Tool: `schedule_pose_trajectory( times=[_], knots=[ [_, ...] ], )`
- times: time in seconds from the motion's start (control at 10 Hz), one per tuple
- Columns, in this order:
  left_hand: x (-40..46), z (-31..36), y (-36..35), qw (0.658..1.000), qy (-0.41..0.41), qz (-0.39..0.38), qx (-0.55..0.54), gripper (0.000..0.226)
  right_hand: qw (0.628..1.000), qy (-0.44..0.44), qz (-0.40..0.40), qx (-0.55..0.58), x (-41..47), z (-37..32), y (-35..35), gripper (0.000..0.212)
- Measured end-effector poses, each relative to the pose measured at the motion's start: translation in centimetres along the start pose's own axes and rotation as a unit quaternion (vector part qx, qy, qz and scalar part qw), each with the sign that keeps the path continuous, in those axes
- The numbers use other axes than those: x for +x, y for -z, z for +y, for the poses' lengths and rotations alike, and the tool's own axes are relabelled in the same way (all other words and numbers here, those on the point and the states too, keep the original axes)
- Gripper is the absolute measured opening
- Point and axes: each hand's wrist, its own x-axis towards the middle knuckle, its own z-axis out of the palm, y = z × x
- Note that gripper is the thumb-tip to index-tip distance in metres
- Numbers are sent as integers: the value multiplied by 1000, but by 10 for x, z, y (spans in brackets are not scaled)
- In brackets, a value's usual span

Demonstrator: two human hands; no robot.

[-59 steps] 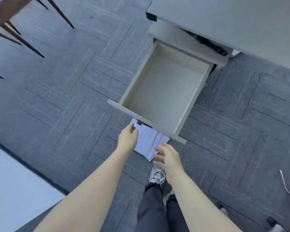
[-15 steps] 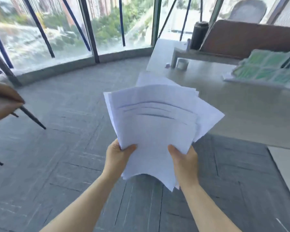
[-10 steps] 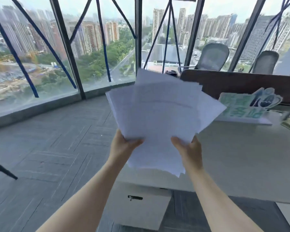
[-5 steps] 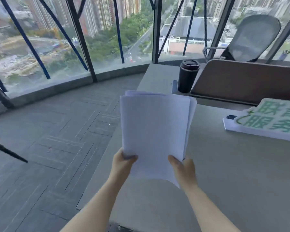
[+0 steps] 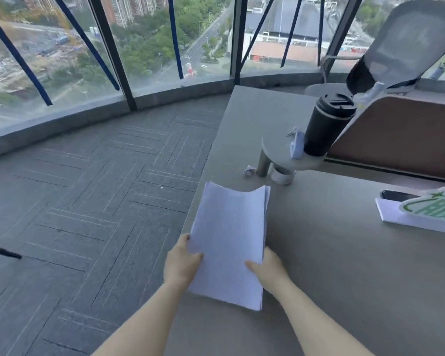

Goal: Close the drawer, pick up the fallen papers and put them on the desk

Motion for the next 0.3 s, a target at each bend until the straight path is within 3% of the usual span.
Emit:
schedule_pose_trajectory(
  times=[0.1,0.2,0.3],
  knots=[
    [8,-2,-9,997,18,19,68,38,992,-35,39,-116,9,-9,-4,40],
    [10,-3,-13,993,5,49,107,57,951,-111,71,-279,5,-23,2,58],
    [7,-3,-5,984,0,71,161,68,941,-148,100,-288,-4,-22,12,66]
  ],
)
